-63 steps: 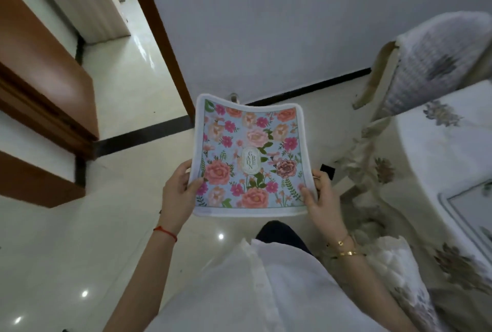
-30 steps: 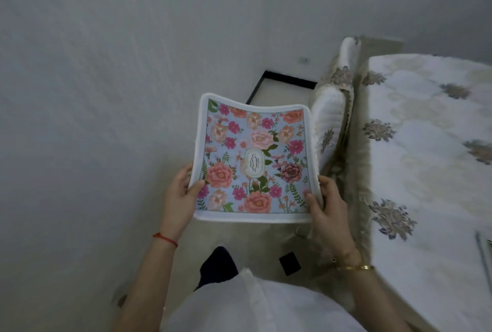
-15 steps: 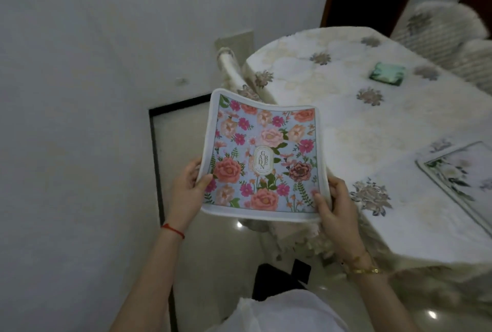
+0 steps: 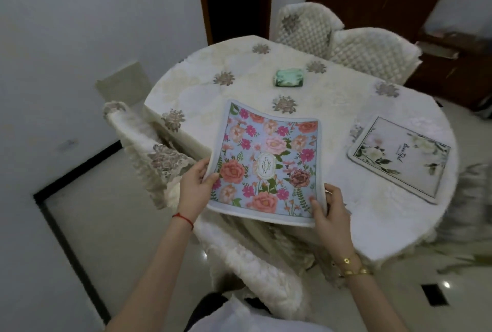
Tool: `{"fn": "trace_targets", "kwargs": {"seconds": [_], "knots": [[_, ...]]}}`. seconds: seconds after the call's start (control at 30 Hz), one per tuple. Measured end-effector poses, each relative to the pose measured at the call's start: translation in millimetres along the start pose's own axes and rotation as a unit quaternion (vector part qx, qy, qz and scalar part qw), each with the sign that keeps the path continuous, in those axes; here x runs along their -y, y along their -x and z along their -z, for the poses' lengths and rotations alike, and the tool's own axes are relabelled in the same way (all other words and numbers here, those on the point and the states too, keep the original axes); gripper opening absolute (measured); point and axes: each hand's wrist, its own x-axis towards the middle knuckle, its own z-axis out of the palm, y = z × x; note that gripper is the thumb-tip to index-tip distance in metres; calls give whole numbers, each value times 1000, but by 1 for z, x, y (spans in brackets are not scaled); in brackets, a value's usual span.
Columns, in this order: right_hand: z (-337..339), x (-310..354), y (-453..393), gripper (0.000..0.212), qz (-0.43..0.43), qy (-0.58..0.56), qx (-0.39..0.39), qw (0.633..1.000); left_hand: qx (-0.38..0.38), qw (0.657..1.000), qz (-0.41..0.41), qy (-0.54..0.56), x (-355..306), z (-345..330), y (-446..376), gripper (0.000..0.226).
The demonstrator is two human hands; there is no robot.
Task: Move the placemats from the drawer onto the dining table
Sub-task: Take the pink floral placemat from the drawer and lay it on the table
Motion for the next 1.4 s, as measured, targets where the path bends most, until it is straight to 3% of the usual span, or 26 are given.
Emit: {"fn": "trace_targets", "kwargs": {"seconds": [0.5, 0.67, 1.07, 1.4], "knots": [[-51, -59, -98, 28, -132, 158, -136, 969, 186, 979, 42, -71, 60, -106, -193, 33], [-71, -84, -111, 30, -197, 135, -138, 961, 235, 967, 52, -80, 85, -128, -218, 33], [-82, -109, -102, 26, -239, 124, -161, 949, 241, 961, 58, -120, 116, -133, -238, 43], [-72, -129, -101, 29, -213, 244, -112, 939, 252, 950, -12, -183, 124, -131, -243, 51]]}}
